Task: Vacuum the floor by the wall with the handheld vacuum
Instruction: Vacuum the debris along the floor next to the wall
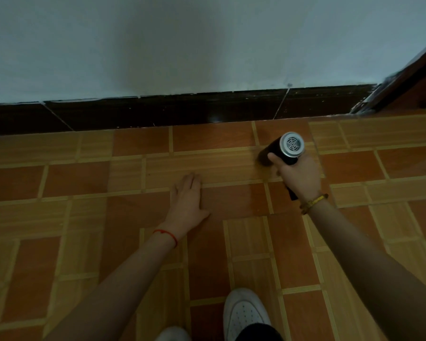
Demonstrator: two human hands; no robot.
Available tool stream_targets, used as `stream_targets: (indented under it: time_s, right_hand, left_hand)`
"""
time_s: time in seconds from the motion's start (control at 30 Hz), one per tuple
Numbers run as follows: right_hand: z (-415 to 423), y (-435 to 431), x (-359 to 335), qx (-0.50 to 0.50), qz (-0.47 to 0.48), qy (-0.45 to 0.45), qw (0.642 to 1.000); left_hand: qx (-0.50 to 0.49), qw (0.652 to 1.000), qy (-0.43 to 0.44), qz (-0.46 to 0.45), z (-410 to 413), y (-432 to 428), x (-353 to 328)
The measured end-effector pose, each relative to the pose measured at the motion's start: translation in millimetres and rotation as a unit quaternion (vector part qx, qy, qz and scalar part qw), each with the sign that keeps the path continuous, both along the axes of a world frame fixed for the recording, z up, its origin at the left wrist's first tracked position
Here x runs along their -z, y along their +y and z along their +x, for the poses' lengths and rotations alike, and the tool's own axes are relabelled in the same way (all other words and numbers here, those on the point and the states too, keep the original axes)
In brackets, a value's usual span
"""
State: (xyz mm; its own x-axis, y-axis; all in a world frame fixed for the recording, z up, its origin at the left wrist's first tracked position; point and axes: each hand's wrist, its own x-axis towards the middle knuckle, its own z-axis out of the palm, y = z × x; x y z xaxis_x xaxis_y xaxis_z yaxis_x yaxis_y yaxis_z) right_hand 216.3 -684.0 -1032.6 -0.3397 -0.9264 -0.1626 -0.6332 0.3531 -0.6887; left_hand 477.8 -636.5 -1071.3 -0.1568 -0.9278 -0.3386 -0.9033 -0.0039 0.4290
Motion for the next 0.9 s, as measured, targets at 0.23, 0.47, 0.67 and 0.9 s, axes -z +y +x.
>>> stream_targets:
  time_s: [0.23,0.47,0.67,0.9]
  right_hand:
    - [7,-9,-1,-0.019,0.03,-0.035,0.999]
    - [40,-1,-10,-0.091,0.044,-0.077,0.992]
    - [72,15,-38,-0.062,0.159,-0.317,0.933]
    - [97,19,-59,-0.076,0.26,-0.474,0.838]
  left_hand:
    - [-0.01,1.0,0.002,0.01,8,2,-5]
    - [-0.034,0.998,0.043,-0.01,15,4,-7]
    - [-0.324,0.865,0.357,0.141,15,-1,-32]
    - [-0.429,0.588,0.644,0.237,21,-3,-69]
